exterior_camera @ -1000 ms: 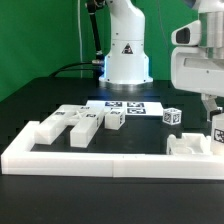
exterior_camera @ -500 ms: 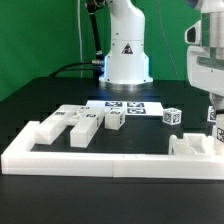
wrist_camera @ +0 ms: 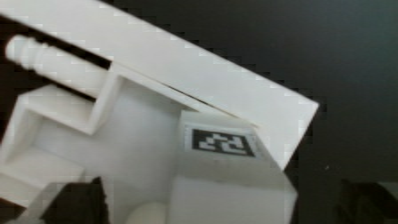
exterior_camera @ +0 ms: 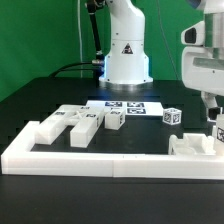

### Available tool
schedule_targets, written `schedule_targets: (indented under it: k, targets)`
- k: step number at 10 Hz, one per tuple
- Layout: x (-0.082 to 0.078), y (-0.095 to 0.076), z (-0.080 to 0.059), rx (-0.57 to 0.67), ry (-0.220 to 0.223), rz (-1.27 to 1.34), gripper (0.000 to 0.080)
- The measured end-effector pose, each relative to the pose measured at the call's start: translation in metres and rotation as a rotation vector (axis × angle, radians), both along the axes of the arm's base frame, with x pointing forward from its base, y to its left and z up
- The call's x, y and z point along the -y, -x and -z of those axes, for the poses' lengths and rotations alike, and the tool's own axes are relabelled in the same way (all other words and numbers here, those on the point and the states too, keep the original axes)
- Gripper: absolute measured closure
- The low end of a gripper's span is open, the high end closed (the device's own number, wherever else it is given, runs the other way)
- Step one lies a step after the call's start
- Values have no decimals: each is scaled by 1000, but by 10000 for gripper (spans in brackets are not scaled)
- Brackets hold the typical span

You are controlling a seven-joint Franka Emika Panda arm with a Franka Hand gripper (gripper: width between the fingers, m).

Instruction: Assemble chair

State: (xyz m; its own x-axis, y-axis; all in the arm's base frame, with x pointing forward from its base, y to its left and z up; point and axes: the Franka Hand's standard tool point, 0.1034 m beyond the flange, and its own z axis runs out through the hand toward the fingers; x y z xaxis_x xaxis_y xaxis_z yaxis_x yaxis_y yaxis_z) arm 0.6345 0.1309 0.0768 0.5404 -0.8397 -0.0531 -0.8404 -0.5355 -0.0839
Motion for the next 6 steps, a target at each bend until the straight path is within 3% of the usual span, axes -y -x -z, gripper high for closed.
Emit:
schedule_targets:
  k: [6]
  targets:
    - [-5,1,1,68,38,-666,151]
